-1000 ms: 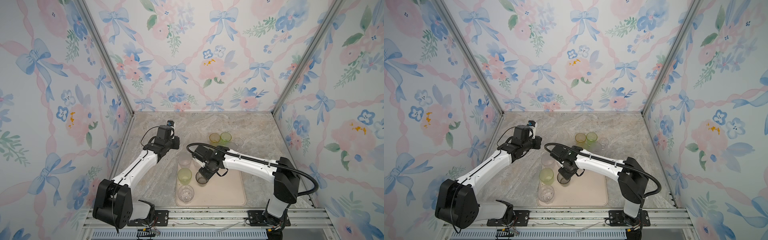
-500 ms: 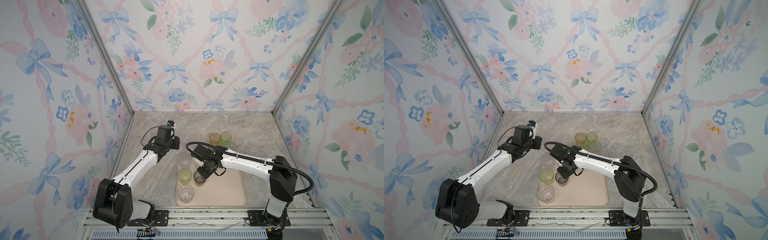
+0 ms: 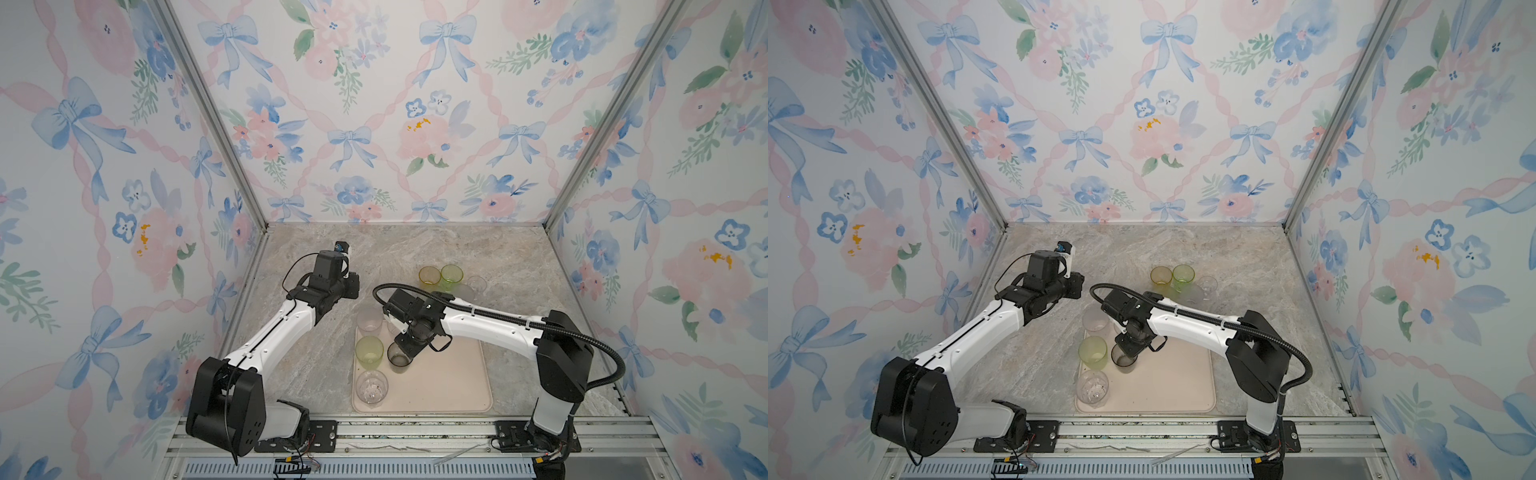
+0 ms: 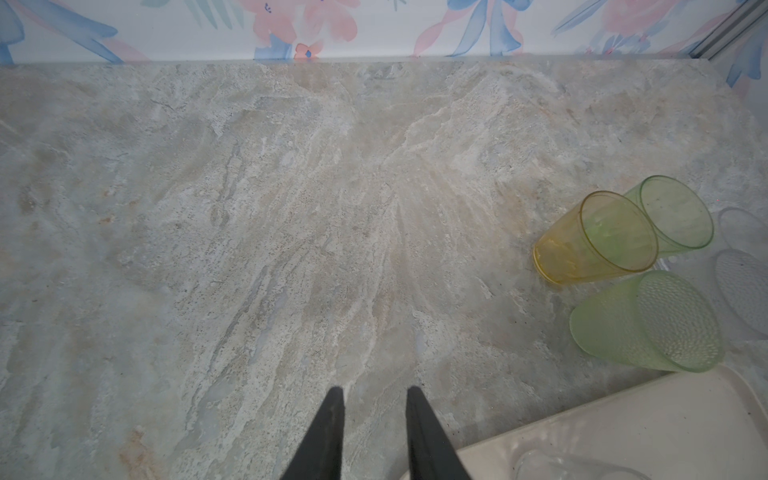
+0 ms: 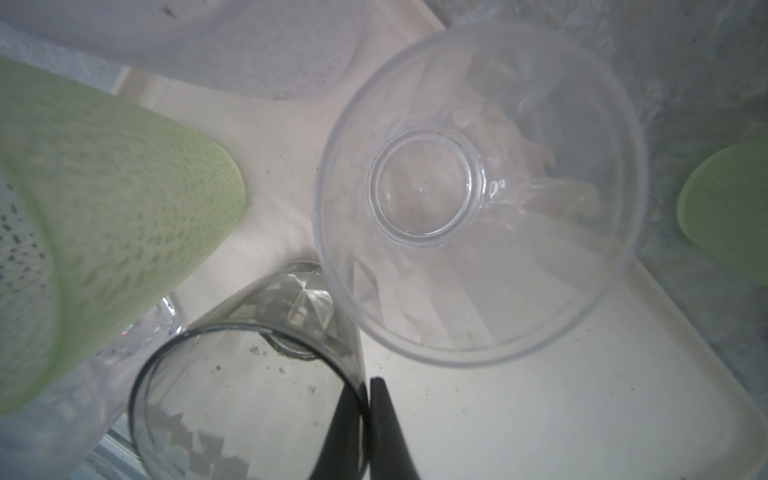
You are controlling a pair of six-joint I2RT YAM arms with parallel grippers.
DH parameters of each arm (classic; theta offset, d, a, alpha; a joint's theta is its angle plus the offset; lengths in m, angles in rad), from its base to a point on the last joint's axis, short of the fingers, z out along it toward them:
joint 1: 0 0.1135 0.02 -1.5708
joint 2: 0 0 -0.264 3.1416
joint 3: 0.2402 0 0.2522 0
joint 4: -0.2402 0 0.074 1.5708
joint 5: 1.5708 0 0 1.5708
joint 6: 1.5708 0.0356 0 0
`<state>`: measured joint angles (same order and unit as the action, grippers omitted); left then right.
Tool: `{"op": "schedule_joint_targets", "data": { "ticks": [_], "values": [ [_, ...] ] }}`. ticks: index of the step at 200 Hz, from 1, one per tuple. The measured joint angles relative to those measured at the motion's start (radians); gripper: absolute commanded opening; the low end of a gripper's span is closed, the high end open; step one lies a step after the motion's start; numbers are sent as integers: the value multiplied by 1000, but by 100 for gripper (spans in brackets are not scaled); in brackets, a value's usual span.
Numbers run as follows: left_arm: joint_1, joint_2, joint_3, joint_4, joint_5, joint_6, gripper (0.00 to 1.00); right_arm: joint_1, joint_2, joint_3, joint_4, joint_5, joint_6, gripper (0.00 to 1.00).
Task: Place the glasses into the tray
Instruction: 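Lower the dark grey glass onto the tray and open the right gripper, then raise the right gripper over the cluster while the left arm reaches for the yellow glass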
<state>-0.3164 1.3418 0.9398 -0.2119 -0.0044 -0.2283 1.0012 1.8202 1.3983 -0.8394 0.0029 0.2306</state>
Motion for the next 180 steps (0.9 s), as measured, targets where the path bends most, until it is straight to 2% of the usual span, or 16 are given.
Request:
{"op": "schedule_joint_targets", "data": {
  "ticks": [45, 77, 96, 129, 180],
  "values": [
    [0, 0, 0, -6, 0, 3, 29, -6, 0, 0, 6, -7, 3, 19],
    [0, 0, 0, -8, 0, 7, 29, -13, 0, 0, 6, -11, 5, 32],
    [0, 0, 0, -10, 0, 8, 34, -18, -2, -5, 7, -18, 5, 38],
    [0, 7, 1, -19, 0, 11, 32, -49, -51, -32, -6, -32, 1, 39],
    [0, 17, 9, -23, 1, 11, 27, -133, -227, -45, -27, -83, -14, 40]
  ]
}}
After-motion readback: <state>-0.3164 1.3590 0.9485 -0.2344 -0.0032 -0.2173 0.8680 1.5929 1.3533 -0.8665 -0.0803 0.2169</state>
